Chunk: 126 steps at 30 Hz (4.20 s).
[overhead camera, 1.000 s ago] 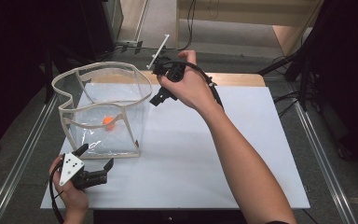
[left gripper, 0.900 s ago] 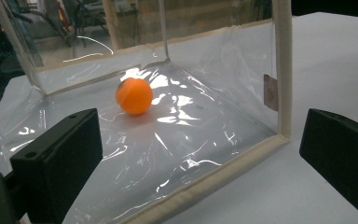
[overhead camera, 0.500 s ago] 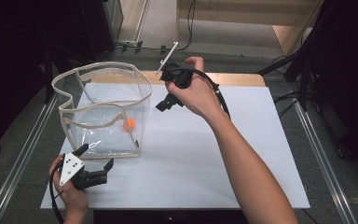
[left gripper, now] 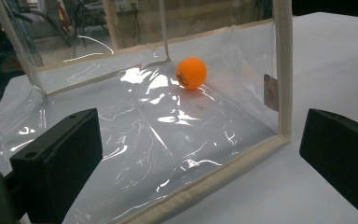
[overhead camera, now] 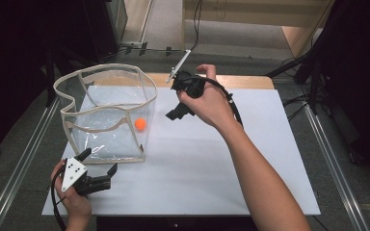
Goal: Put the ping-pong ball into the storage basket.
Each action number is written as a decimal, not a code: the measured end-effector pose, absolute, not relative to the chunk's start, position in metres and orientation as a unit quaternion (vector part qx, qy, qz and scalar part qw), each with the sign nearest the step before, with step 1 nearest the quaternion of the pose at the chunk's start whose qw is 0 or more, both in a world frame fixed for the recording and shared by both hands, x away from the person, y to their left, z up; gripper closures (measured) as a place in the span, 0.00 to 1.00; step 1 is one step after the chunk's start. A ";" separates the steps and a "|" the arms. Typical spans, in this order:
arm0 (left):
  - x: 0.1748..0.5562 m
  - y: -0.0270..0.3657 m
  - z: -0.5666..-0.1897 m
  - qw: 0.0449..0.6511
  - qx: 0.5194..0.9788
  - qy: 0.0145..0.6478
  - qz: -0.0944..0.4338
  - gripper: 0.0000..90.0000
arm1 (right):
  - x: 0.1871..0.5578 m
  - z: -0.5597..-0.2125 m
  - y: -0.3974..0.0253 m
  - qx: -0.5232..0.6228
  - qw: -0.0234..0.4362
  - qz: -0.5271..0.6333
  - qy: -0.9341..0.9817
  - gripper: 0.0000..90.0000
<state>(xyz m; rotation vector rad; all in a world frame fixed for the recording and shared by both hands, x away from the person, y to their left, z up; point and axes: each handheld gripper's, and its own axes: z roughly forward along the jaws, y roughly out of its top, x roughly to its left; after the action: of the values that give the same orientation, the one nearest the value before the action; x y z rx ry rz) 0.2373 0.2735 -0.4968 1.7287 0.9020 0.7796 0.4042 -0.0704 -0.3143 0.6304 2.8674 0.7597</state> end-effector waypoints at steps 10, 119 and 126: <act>0.237 0.274 -0.497 0.498 0.714 0.373 0.322 0.00 | 0.396 -0.326 -0.078 0.211 0.058 0.250 0.943 0.00; 0.236 0.272 -0.497 0.490 0.717 0.374 0.326 0.00 | 0.293 -0.438 -0.228 0.301 0.102 0.372 0.872 0.00; 0.237 0.272 -0.497 0.490 0.716 0.375 0.327 0.00 | 0.282 -0.448 -0.245 0.309 0.117 0.397 0.856 0.00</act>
<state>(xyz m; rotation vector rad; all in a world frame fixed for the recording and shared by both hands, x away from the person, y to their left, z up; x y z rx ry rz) 0.2365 0.2718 -0.4972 1.7389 0.9096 0.7943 0.2816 -0.2447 -0.4482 0.9046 2.5064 1.1620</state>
